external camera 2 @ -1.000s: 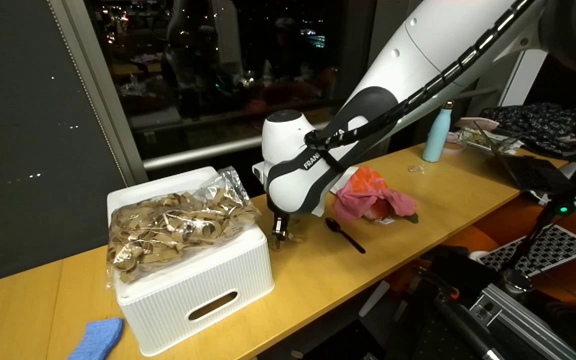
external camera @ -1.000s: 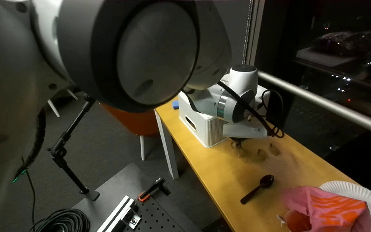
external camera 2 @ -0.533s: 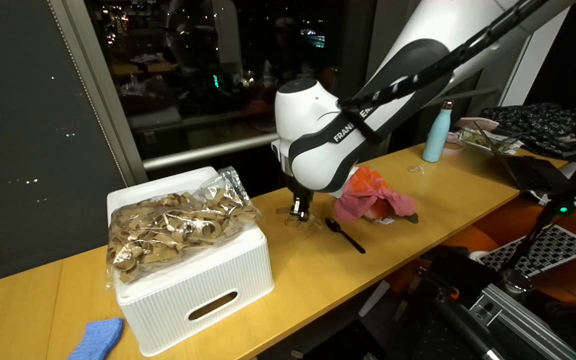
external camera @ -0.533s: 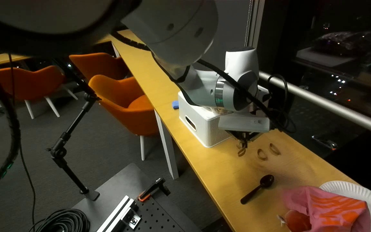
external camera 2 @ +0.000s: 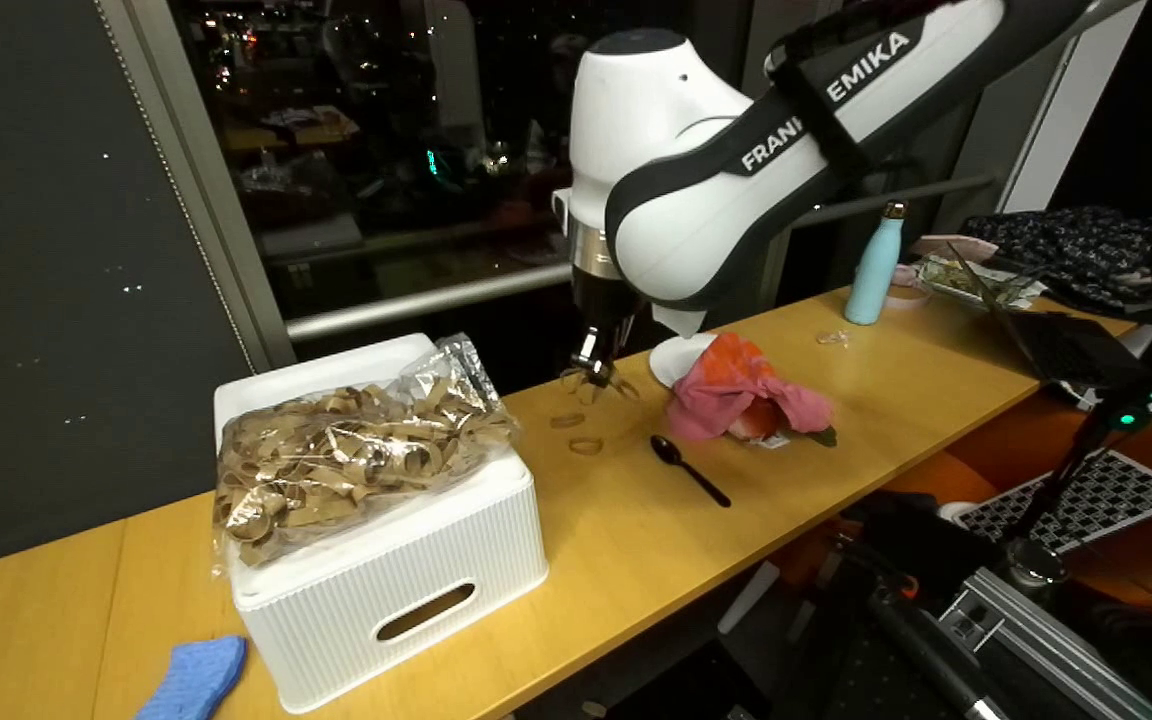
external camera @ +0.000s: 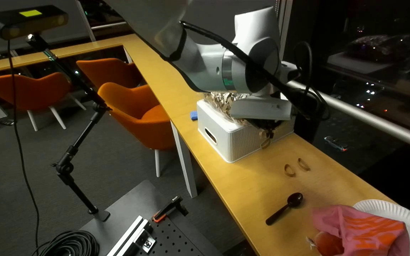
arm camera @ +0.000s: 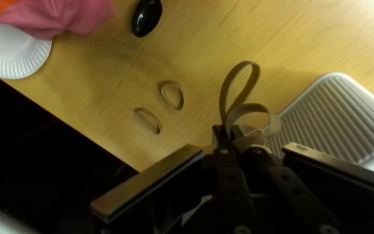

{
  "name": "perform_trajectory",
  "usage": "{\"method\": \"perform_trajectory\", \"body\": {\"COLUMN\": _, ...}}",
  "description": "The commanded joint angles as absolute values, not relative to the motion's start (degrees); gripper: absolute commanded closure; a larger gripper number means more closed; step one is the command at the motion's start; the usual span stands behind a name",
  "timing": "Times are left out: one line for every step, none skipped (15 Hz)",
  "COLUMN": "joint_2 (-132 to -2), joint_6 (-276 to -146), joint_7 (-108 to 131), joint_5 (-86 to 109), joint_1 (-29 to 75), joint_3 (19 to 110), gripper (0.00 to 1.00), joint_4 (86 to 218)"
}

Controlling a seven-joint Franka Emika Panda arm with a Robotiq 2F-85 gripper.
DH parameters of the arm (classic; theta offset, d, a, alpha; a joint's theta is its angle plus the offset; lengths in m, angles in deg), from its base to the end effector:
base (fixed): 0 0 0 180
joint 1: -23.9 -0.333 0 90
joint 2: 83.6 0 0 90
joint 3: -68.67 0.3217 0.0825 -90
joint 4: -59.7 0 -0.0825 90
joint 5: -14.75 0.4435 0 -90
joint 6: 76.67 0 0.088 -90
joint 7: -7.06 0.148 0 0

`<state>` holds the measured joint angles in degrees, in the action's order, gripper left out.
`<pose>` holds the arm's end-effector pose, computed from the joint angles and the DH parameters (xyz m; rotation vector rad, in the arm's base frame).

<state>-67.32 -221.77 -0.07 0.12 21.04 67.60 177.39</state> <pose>0.6608 0.0175 0.2422 2.9039 0.5173 0.2734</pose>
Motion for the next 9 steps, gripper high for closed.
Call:
{"method": "perform_trajectory", "body": {"joint_2": -70.41, "joint_6": -225.97, "joint_7": 3.19, "joint_5": 0.01, "joint_1": 19.29, "joint_3": 69.27, "gripper": 0.99, "joint_4": 178.96}}
{"method": "perform_trajectory", "body": {"joint_2": -70.40, "joint_6": -227.09, "joint_7": 3.73, "joint_5": 0.31, "joint_1": 18.80, "joint_3": 69.86, "gripper": 0.99, "joint_4": 178.78}}
{"method": "perform_trajectory", "body": {"joint_2": -70.36, "joint_6": -228.63, "joint_7": 4.08, "joint_5": 0.48, "joint_1": 18.51, "joint_3": 70.31, "gripper": 0.99, "joint_4": 178.75}}
{"method": "perform_trajectory", "body": {"joint_2": -69.66, "joint_6": -229.78, "joint_7": 3.77, "joint_5": 1.03, "joint_1": 18.41, "joint_3": 70.80, "gripper": 0.99, "joint_4": 178.29}}
{"method": "perform_trajectory", "body": {"joint_2": -68.76, "joint_6": -231.55, "joint_7": 2.99, "joint_5": 1.63, "joint_1": 18.49, "joint_3": 71.31, "gripper": 0.99, "joint_4": 177.97}}
{"method": "perform_trajectory", "body": {"joint_2": -68.11, "joint_6": -232.73, "joint_7": 3.03, "joint_5": 1.58, "joint_1": 18.53, "joint_3": 71.32, "gripper": 0.99, "joint_4": 177.68}}
{"method": "perform_trajectory", "body": {"joint_2": -67.65, "joint_6": -233.70, "joint_7": 3.10, "joint_5": 1.64, "joint_1": 18.62, "joint_3": 71.30, "gripper": 0.99, "joint_4": 177.46}}
{"method": "perform_trajectory", "body": {"joint_2": -67.22, "joint_6": -234.91, "joint_7": 2.71, "joint_5": 1.81, "joint_1": 18.82, "joint_3": 71.33, "gripper": 0.99, "joint_4": 177.28}}
{"method": "perform_trajectory", "body": {"joint_2": -66.73, "joint_6": -235.95, "joint_7": 2.00, "joint_5": 2.38, "joint_1": 19.15, "joint_3": 71.58, "gripper": 0.99, "joint_4": 177.08}}
